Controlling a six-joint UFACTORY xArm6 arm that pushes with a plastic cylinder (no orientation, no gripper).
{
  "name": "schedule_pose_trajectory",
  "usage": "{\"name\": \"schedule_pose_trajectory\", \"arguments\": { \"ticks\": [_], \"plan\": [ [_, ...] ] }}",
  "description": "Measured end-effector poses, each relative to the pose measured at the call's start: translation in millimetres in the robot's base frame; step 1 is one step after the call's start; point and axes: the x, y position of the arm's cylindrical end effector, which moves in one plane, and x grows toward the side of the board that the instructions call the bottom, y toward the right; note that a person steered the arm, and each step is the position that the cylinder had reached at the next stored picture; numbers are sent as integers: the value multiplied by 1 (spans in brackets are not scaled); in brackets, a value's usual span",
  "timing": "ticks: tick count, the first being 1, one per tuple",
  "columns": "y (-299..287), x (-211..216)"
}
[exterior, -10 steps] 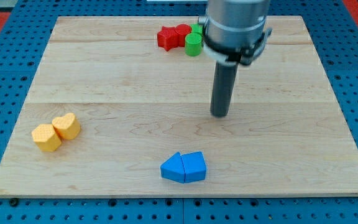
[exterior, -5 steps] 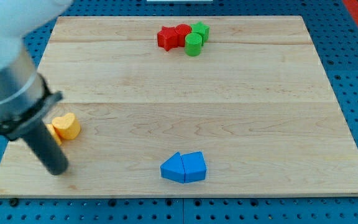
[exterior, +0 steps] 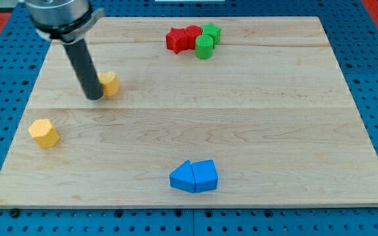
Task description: Push the yellow heart left to the red star
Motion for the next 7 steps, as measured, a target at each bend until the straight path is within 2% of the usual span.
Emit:
{"name": "schedule_pose_trajectory", "arguments": {
  "ticks": [1, 2, 4, 6, 7],
  "plan": [
    [42, -29],
    [59, -45],
    [-7, -53],
    [53, -87],
    [40, -89]
  ]
}}
